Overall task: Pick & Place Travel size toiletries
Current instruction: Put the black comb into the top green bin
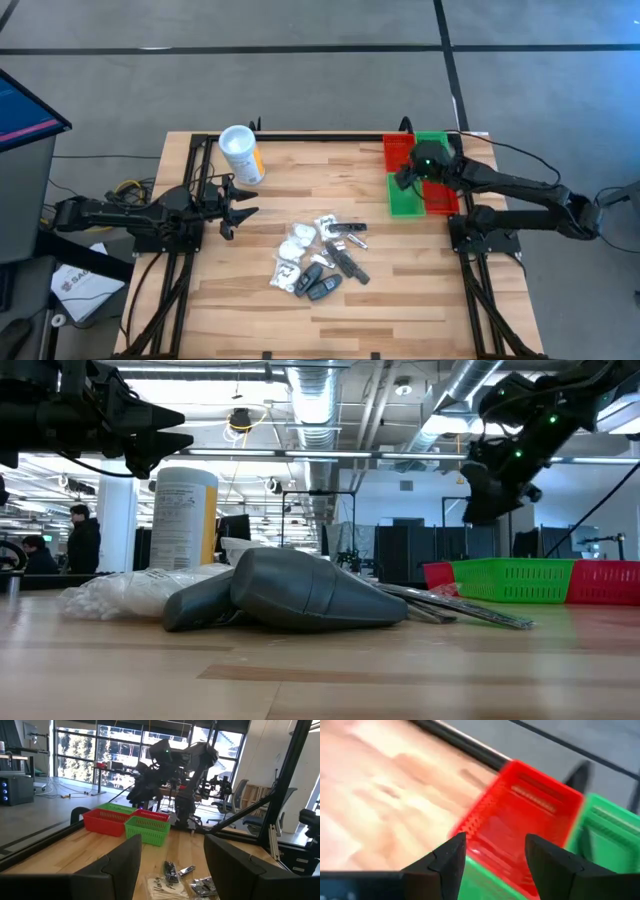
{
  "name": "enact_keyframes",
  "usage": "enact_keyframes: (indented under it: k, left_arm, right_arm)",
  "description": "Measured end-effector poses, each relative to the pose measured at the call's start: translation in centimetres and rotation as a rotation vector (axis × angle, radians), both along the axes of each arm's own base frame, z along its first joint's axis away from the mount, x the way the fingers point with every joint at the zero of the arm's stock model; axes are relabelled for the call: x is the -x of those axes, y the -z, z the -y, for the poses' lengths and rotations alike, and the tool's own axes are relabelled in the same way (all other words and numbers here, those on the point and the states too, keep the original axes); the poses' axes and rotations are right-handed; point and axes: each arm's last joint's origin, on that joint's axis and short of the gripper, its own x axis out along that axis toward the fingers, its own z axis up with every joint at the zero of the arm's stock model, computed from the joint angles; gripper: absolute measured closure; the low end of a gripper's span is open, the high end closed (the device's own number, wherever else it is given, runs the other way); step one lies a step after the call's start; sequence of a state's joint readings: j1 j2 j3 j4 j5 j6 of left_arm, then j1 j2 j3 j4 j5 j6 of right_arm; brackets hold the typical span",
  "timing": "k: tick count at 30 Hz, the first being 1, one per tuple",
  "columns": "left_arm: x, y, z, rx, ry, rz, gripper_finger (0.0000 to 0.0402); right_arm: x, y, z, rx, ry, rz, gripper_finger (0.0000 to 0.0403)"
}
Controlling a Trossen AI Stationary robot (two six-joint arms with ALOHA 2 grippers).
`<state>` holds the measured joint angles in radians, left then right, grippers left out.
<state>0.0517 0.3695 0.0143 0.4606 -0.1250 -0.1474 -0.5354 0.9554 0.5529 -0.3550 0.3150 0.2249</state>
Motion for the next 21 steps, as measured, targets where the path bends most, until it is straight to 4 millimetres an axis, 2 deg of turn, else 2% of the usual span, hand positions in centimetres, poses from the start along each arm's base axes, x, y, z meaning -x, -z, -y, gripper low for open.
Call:
enact_keyframes:
  k: [10,16,21]
  left_arm:
    - [0.0,0.0,0.0,0.0,0.0,0.0,0.0192]
    - [0.0,0.0,0.0,0.0,0.0,0.0,0.0192]
    - [0.0,0.0,0.0,0.0,0.0,0.0,0.0192]
  right_arm:
    - [-2.3,-0.3,-3.6,-0.013,-0.333,0.042,0.0213]
    - [-3.4,0.4,-5.4,-0.022,-0.449,0.002,0.0218]
    - [-4.5,1.8,-6.8,-0.054,-0.524,-0.072,0.022]
